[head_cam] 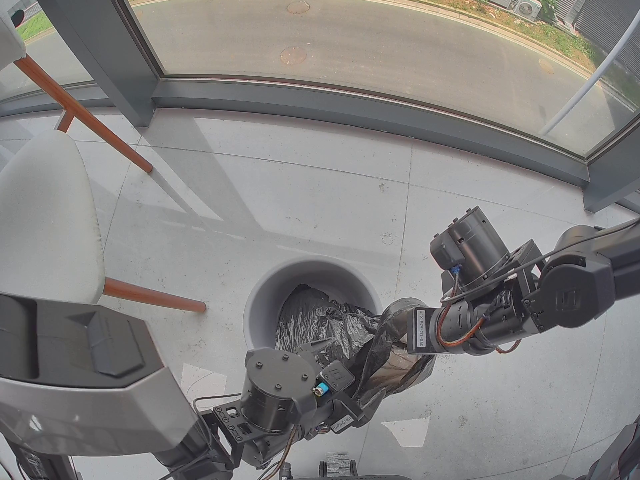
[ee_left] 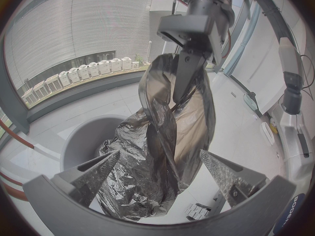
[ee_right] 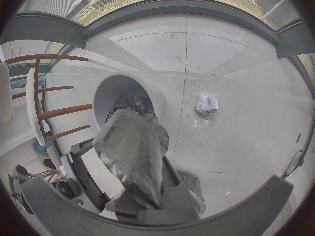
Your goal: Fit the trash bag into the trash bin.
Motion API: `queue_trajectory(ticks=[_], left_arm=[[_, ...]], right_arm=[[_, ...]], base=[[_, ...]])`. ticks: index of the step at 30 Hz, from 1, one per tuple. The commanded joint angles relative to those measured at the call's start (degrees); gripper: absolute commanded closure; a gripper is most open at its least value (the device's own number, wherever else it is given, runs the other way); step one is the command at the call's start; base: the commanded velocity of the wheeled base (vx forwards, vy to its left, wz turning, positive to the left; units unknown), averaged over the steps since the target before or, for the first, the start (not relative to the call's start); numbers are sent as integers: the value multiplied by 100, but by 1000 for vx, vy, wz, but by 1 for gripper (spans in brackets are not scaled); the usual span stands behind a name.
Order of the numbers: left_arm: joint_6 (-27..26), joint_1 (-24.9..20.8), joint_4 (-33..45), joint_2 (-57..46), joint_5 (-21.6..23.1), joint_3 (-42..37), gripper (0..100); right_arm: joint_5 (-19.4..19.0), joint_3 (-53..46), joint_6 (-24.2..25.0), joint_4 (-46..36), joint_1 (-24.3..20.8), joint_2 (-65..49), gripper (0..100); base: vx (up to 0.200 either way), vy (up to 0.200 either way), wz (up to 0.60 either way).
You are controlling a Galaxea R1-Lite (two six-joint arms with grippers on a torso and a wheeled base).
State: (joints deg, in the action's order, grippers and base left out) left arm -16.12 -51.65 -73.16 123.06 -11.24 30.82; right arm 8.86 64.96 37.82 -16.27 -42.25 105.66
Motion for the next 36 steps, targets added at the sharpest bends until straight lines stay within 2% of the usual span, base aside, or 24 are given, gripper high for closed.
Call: queue_trajectory(ticks=[1, 6, 7, 18, 21, 25, 29, 32, 35, 36], left_arm=[[-6, 111, -331, 376, -54, 12, 0], [-14, 199, -401, 385, -54, -76, 0], [-23, 261, -401, 385, -54, -111, 100], [-23, 296, -472, 297, 25, -173, 100], [-50, 489, -392, -116, 87, -146, 100], [-85, 788, 82, -520, 333, -146, 100], [-32, 744, 117, -599, 368, -190, 100], [12, 358, 109, -573, 315, -181, 100], [74, 314, 47, -564, 263, -225, 100], [38, 305, 21, -520, 254, -243, 0]], right_arm=[[1, -1, -2, 1, -11, -10, 100], [1, -1, -2, 1, 7, -1, 100], [10, -1, -2, 1, 15, -1, 100], [1, -63, 7, -7, 94, -71, 100], [1, -36, -11, 1, 156, -133, 100], [-25, -10, 7, 1, 165, -256, 100], [-43, -10, 7, 1, 174, -274, 100], [-25, 25, -2, 1, 174, -274, 100], [-16, 16, 7, 1, 156, -274, 100], [-16, 16, 7, 1, 156, -274, 100]], base=[[0, 0, 0], [0, 0, 0], [0, 0, 0], [0, 0, 0], [0, 0, 0], [0, 0, 0], [0, 0, 0], [0, 0, 0], [0, 0, 0], [0, 0, 0]])
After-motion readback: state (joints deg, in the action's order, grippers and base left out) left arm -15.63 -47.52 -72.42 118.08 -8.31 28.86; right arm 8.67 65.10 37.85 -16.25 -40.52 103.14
